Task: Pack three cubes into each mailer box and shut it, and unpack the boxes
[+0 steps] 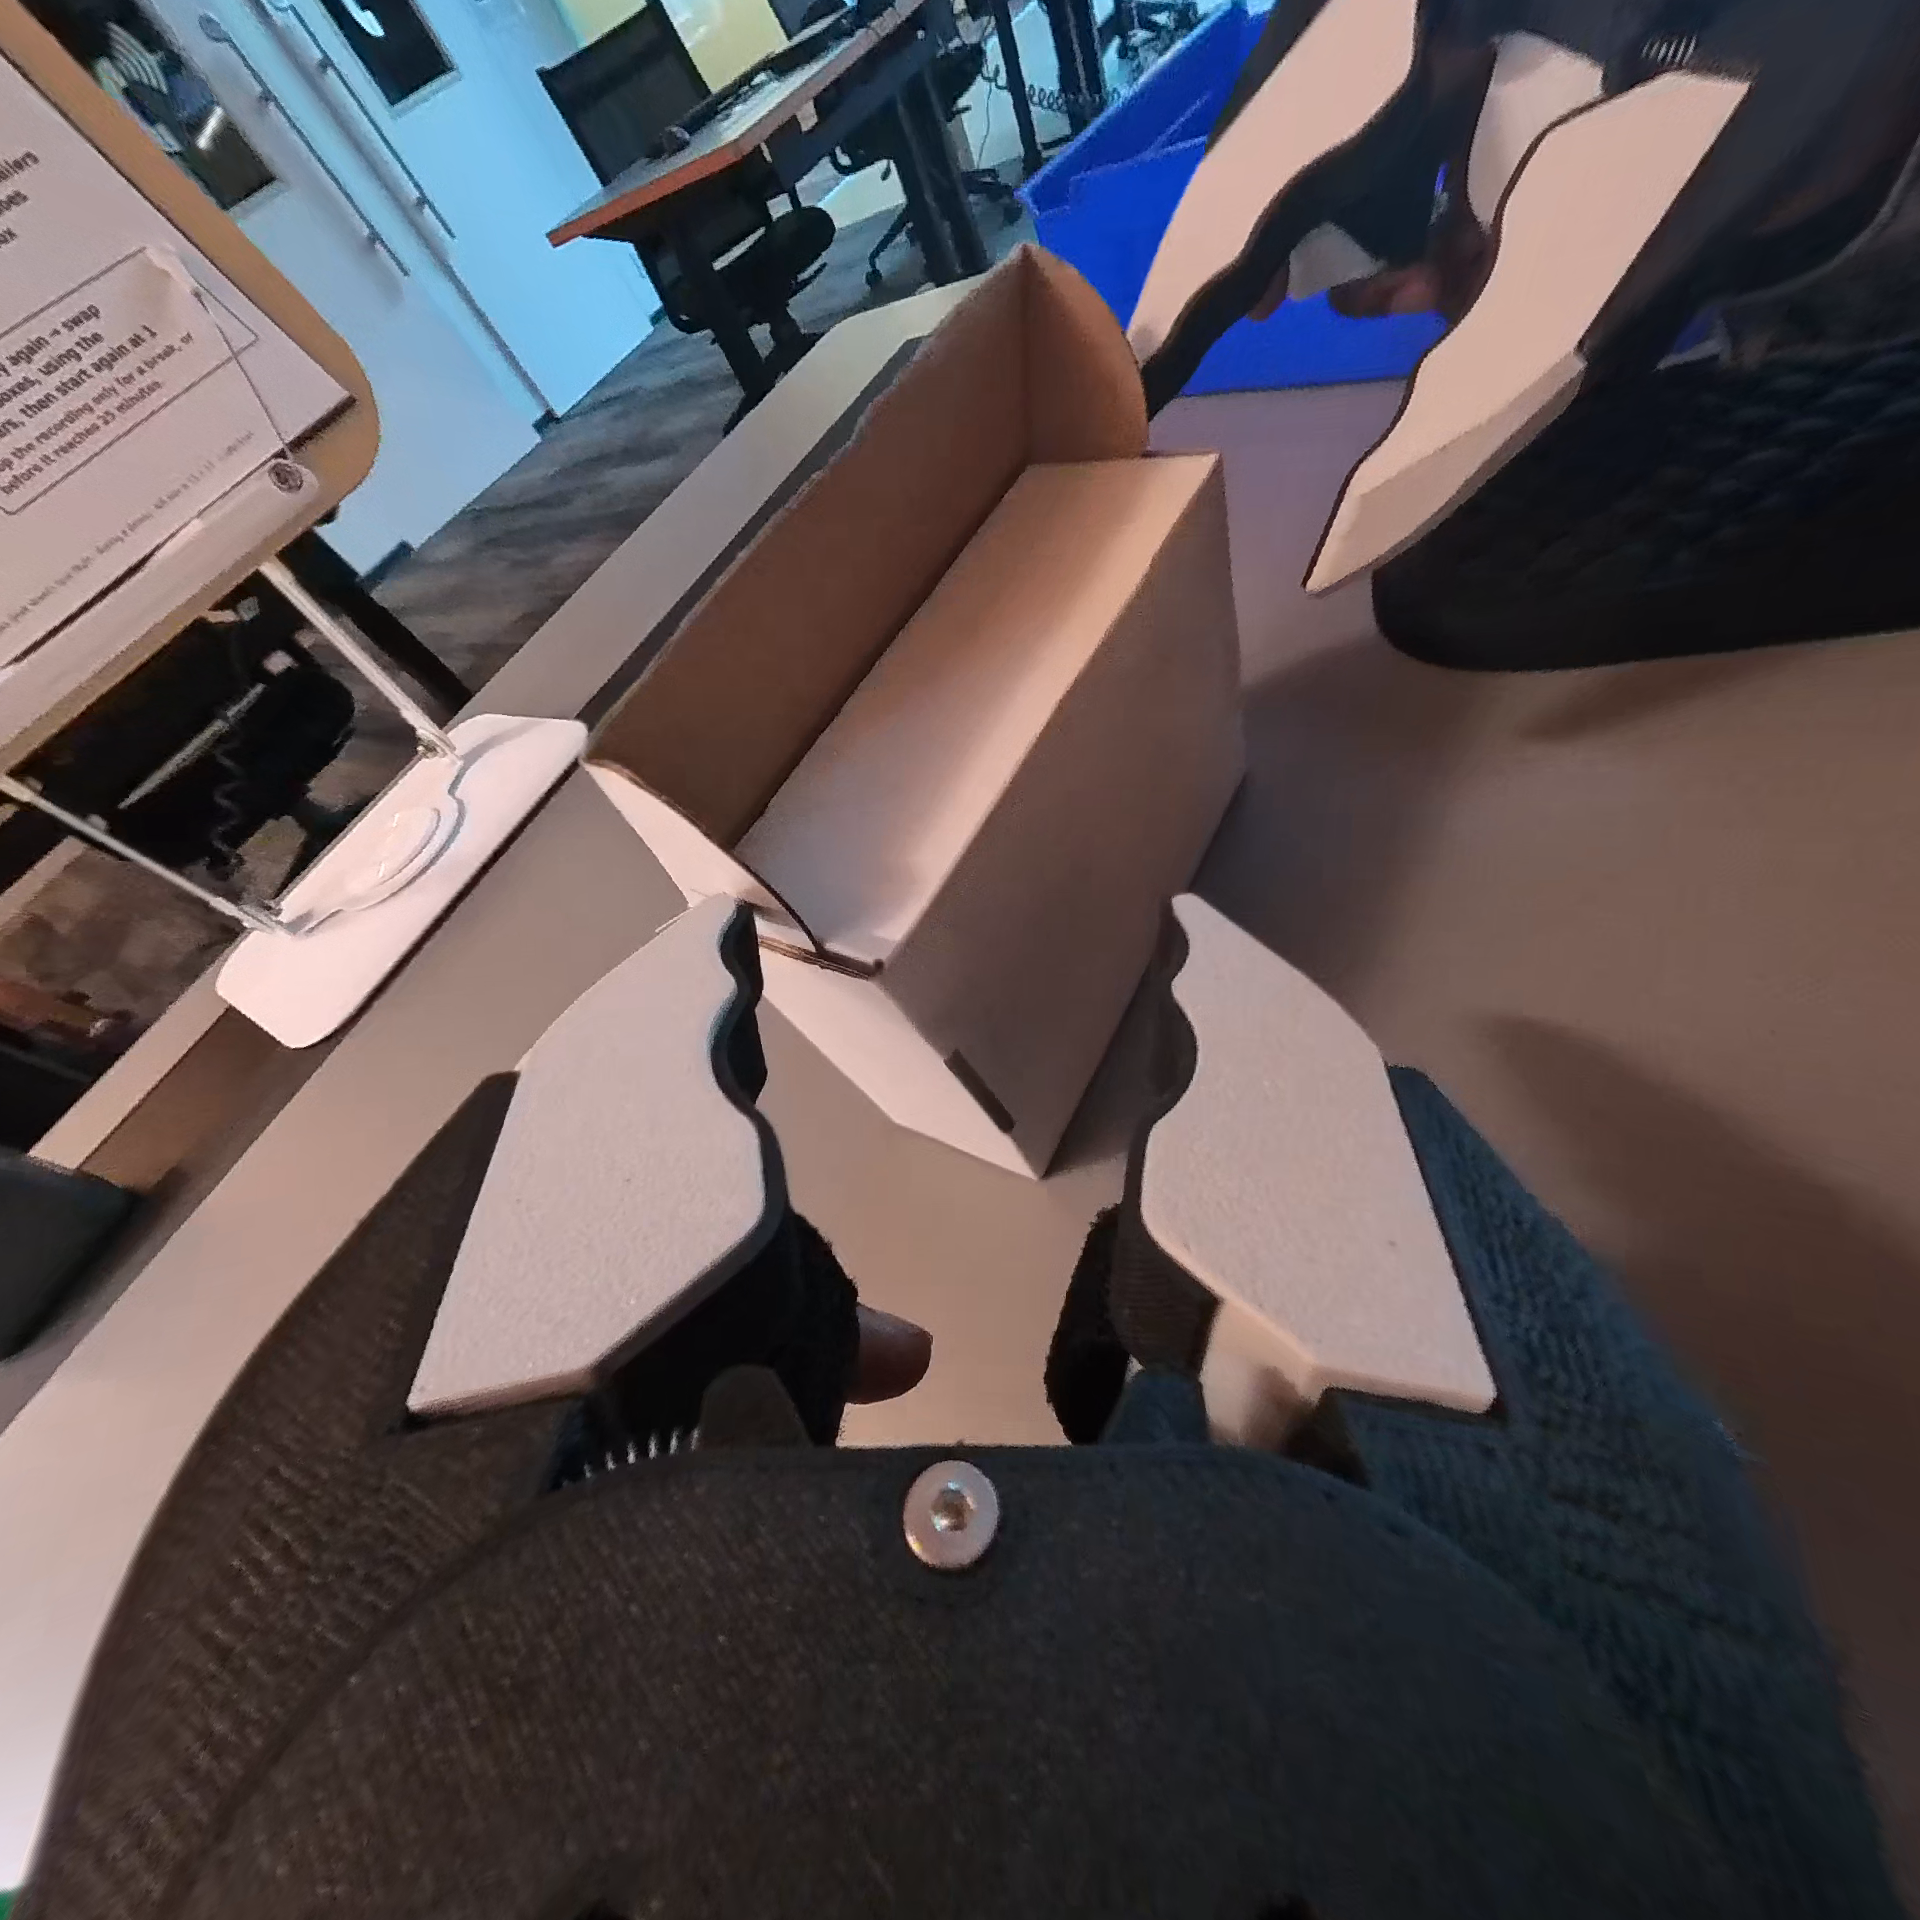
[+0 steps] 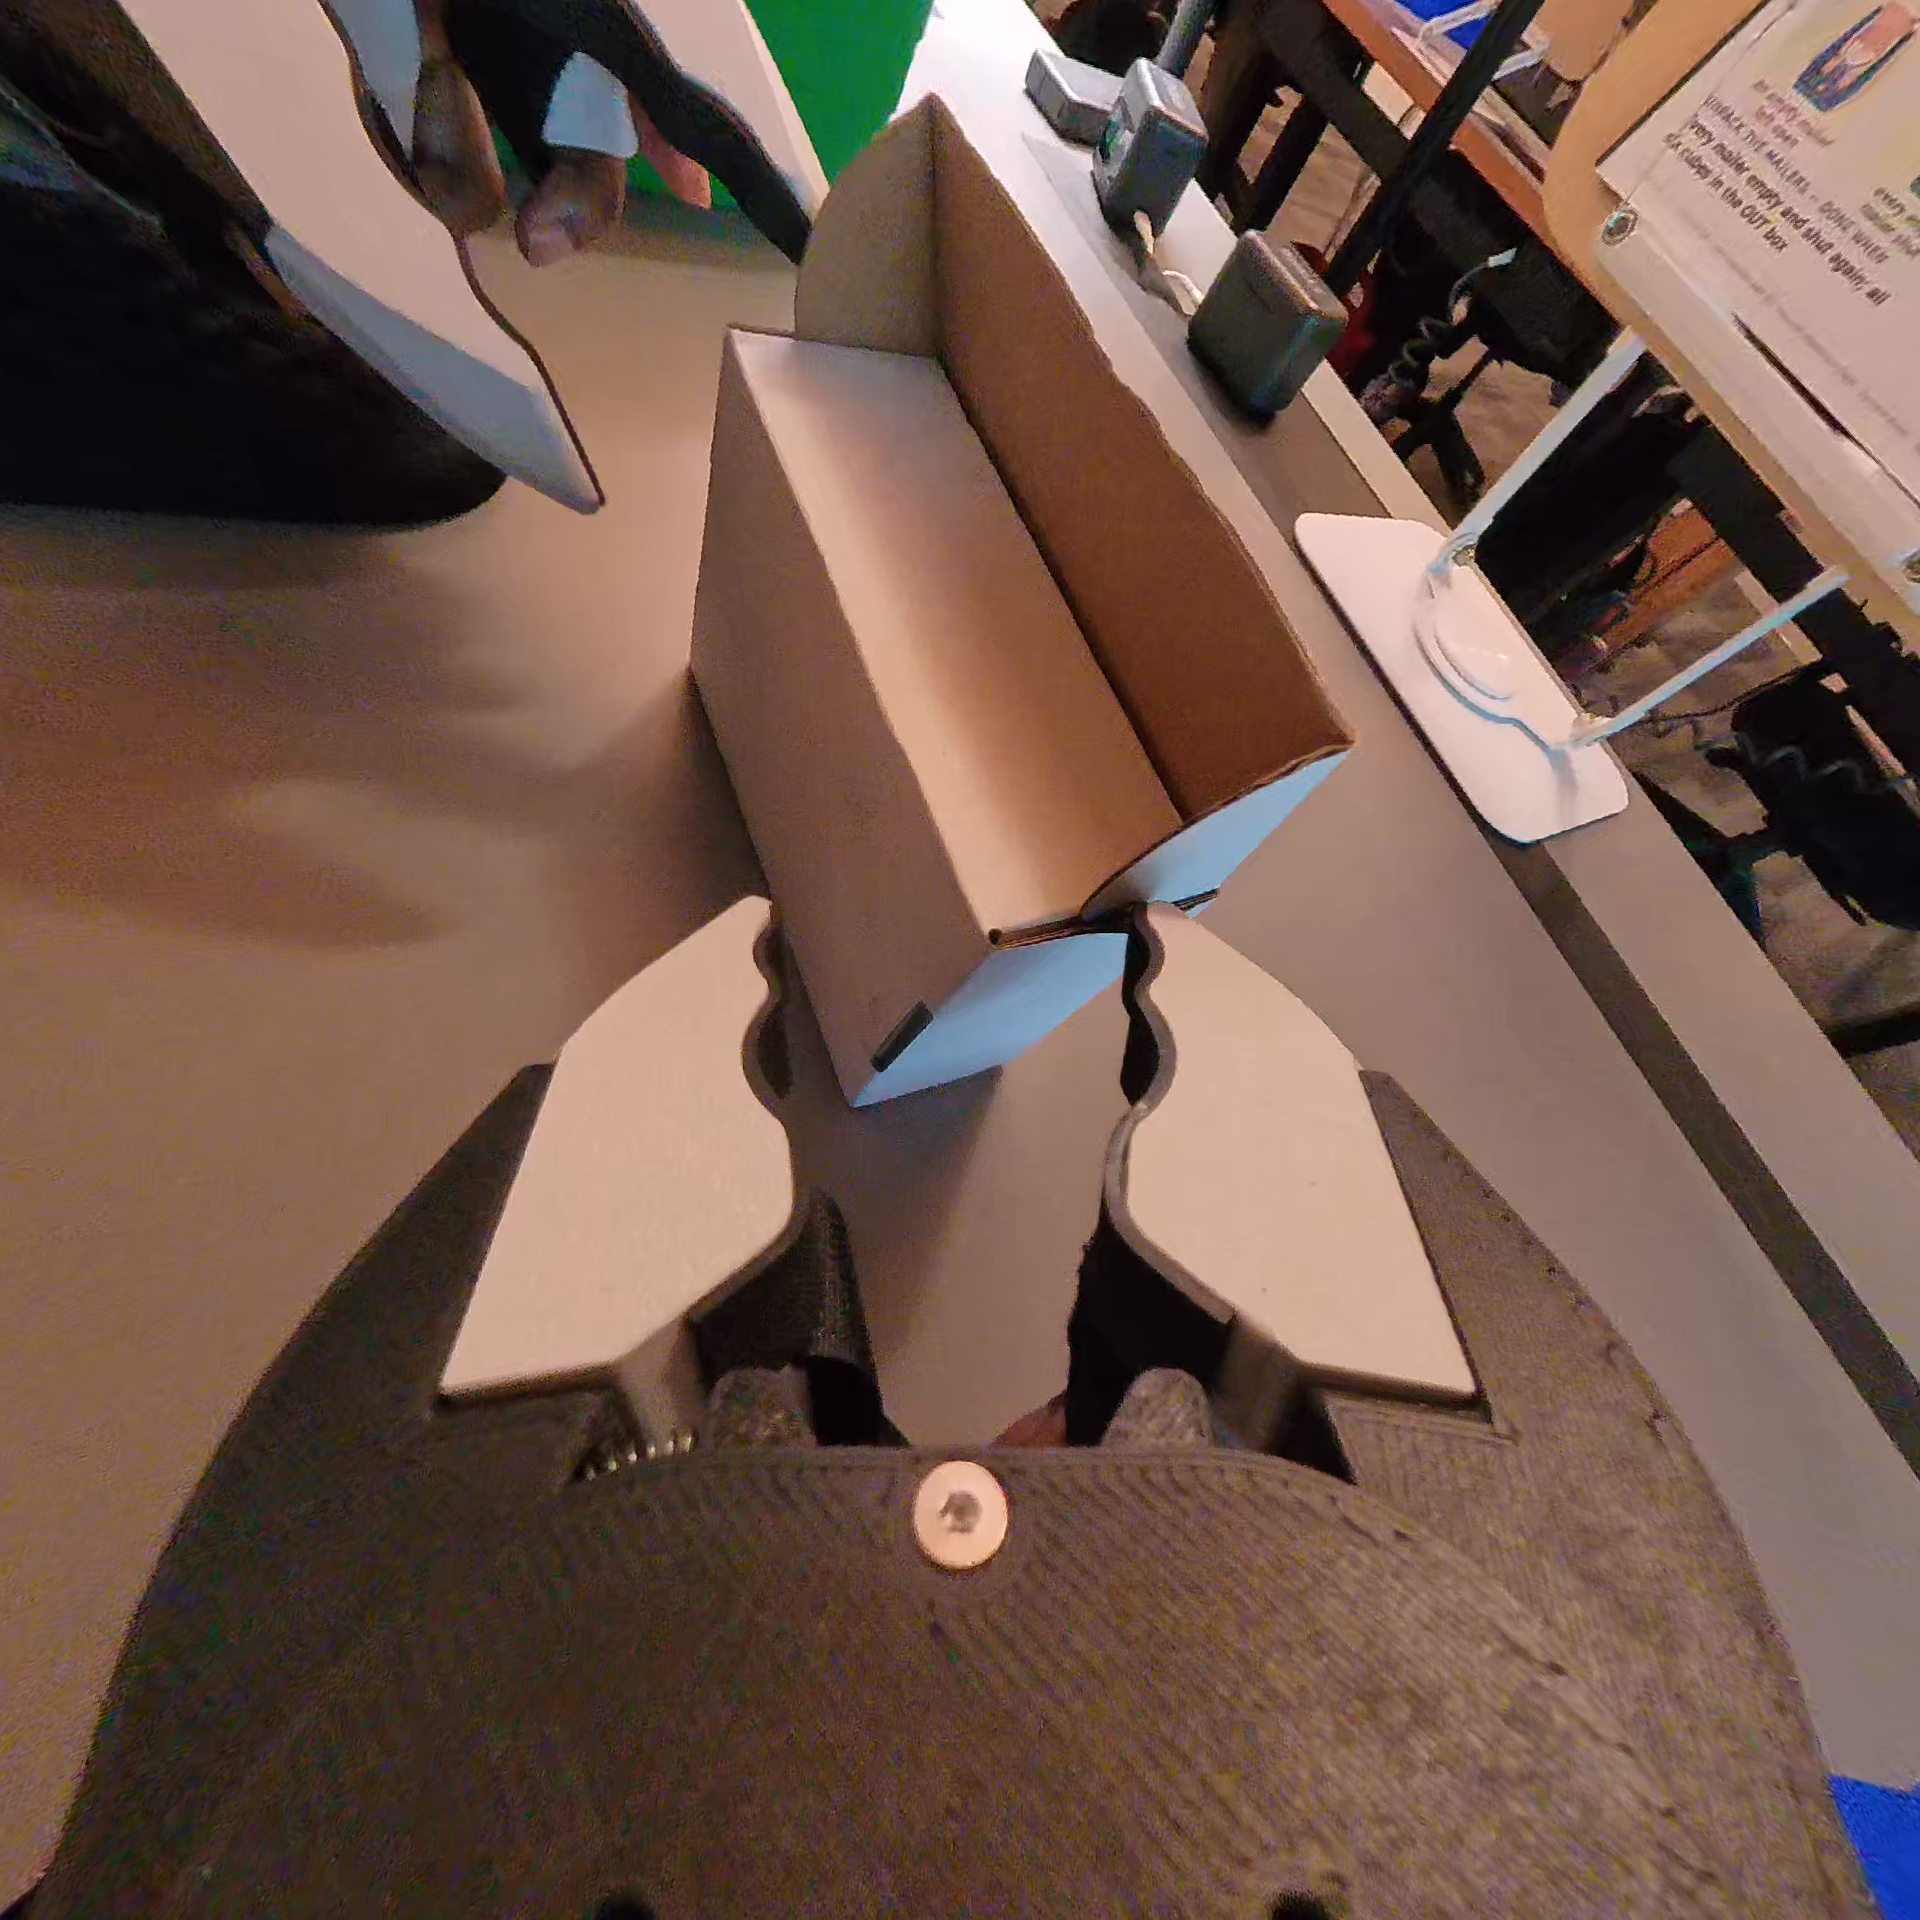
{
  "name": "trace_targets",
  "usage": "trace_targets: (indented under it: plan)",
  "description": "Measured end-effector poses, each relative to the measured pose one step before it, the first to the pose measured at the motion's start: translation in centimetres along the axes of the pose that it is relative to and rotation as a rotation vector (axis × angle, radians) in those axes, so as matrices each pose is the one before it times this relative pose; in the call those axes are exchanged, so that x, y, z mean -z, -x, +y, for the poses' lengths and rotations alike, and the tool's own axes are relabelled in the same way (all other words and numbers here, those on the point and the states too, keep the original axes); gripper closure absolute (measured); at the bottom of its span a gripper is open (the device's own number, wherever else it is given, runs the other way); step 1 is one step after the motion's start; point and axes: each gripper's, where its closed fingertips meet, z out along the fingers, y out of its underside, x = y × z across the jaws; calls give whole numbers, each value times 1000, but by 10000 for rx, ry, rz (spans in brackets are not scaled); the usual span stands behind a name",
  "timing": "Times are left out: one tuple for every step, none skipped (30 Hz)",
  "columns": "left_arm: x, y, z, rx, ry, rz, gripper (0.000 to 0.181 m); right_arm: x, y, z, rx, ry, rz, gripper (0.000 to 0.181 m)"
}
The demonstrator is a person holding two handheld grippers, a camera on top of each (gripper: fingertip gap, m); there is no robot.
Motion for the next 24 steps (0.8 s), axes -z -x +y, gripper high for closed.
trace_targets:
  plan:
    - [-7, -32, 84, -96, 63, -6, 109, -10, 58, 25, 51, 53, 16, 118]
    - [8, -12, 63, -52, 33, 23, 109, -14, 29, 29, 49, 38, 25, 117]
    - [39, 17, 105, -14, 54, 55, 110, 9, 32, 59, 78, 45, -11, 117]
    - [102, 64, 112, 17, 70, 83, 112, 86, 68, 9, 74, 13, -108, 116]
    - [191, 261, 31, 54, 9, -8, 112, 238, -13, -127, -45, -82, -150, 114]
    - [290, 400, -113, 11, -76, -80, 111, 361, -308, -312, -206, -217, -65, 108]
    - [314, 550, -326, -51, -175, -160, 107, 450, -278, -506, -206, -335, -153, 104]
    - [271, 544, -478, -122, -216, -145, 103, 416, -288, -641, -119, -382, -163, 98]
    - [131, 424, -552, -251, -197, -63, 100, 258, -332, -619, 37, -282, -100, 92]
    - [-35, 338, -549, -374, -173, -17, 98, 57, -253, -419, 214, -101, -93, 87]
    - [-183, 303, -469, -410, -145, -12, 98, -153, -135, -156, 324, 93, -139, 83]
    - [-300, 86, -350, -326, -134, 123, 98, -286, -184, 43, 324, 211, -88, 80]
    - [-408, -133, -149, -198, -53, 266, 99, -326, -183, -22, 266, 133, -63, 80]
    - [-458, -209, 97, -141, 67, 268, 100, -314, -26, -194, 215, -47, -105, 81]
    - [-415, -215, 219, -158, 100, 222, 104, -289, 32, -187, 159, -107, -100, 83]
    - [-299, -154, 177, -146, 25, 112, 108, -262, 133, -28, 141, -43, -109, 89]
    - [-97, 36, 30, -101, -86, -68, 114, -219, 62, 234, 136, 73, 6, 98]
    - [50, -22, 26, 2, -96, -36, 121, -168, 53, 470, 163, 202, 74, 106]
    - [86, -142, 151, 104, -31, 51, 127, -151, 188, 447, 188, 145, 60, 111]
    - [78, -226, 269, 165, 19, 91, 131, -95, 162, 312, 184, 35, 133, 115]
    - [44, -109, 291, 142, -2, -7, 133, -32, 115, 111, 177, -89, 176, 118]
    - [74, -18, 212, 59, -32, -71, 134, 33, 3, 0, 143, -127, 200, 121]
    - [83, -27, 103, 14, -50, -59, 135, 99, -13, -98, 106, -132, 145, 124]
    - [84, -12, 19, 18, -47, -57, 137, 123, 8, -113, 84, -114, 95, 127]
